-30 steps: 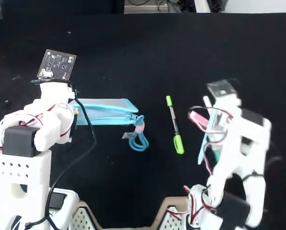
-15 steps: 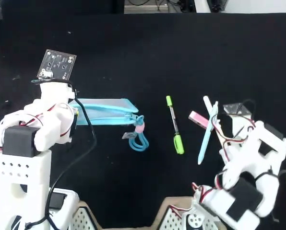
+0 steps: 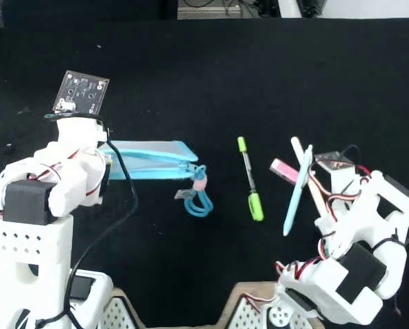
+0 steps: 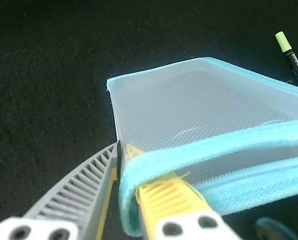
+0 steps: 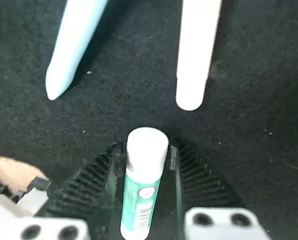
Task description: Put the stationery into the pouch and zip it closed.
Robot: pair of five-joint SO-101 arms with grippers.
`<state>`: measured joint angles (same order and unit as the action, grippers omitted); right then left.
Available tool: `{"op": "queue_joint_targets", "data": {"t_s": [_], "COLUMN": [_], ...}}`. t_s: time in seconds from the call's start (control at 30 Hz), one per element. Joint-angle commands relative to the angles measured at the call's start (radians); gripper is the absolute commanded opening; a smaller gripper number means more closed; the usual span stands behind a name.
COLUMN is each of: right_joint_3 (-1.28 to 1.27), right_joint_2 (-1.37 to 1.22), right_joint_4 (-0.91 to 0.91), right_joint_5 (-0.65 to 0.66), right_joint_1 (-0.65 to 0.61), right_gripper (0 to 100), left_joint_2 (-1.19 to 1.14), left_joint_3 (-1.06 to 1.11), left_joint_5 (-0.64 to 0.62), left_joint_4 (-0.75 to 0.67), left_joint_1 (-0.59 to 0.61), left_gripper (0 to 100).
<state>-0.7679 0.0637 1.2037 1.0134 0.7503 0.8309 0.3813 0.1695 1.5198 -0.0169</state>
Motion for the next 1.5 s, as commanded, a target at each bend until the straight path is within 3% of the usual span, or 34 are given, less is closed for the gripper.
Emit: {"op": "queue_joint_targets", "data": {"t_s": [0.0,0.3,0.57,0.67,0.73,0.8,0.97,1.27,1.47], "right_joint_3": [0.061,0.031,-0.085,-0.093,-0.091,-0.09,-0.085,-0.081,-0.079], "right_joint_2": [-0.002,-0.004,-0.002,-0.001,-0.001,0.001,0.067,0.162,0.163], "right_joint_4": [0.029,0.008,-0.259,-0.267,-0.267,-0.267,-0.267,-0.276,-0.275], "right_joint_5": [0.057,0.262,0.276,0.278,0.273,0.269,0.18,-0.092,-0.127], "right_joint_1": [0.009,0.014,0.014,0.014,0.018,0.02,0.058,0.121,0.114], "right_gripper": [14.1,14.5,14.5,14.0,10.7,0.5,1.1,1.5,17.1], "left_joint_2": [-0.008,-0.008,-0.008,-0.008,-0.008,-0.008,-0.008,-0.008,-0.008], "left_joint_3": [0.013,0.013,0.013,0.013,0.013,0.013,0.013,0.013,0.013], "left_joint_5": [0.006,0.006,0.006,0.006,0.006,0.006,0.006,0.006,0.006], "left_joint_4": [0.006,0.006,0.006,0.006,0.006,0.006,0.006,0.006,0.006], "left_joint_1": [-0.015,-0.015,-0.015,-0.015,-0.015,-0.015,-0.015,-0.015,-0.015], "left_gripper": [3,3,3,3,3,3,3,3,3]}}
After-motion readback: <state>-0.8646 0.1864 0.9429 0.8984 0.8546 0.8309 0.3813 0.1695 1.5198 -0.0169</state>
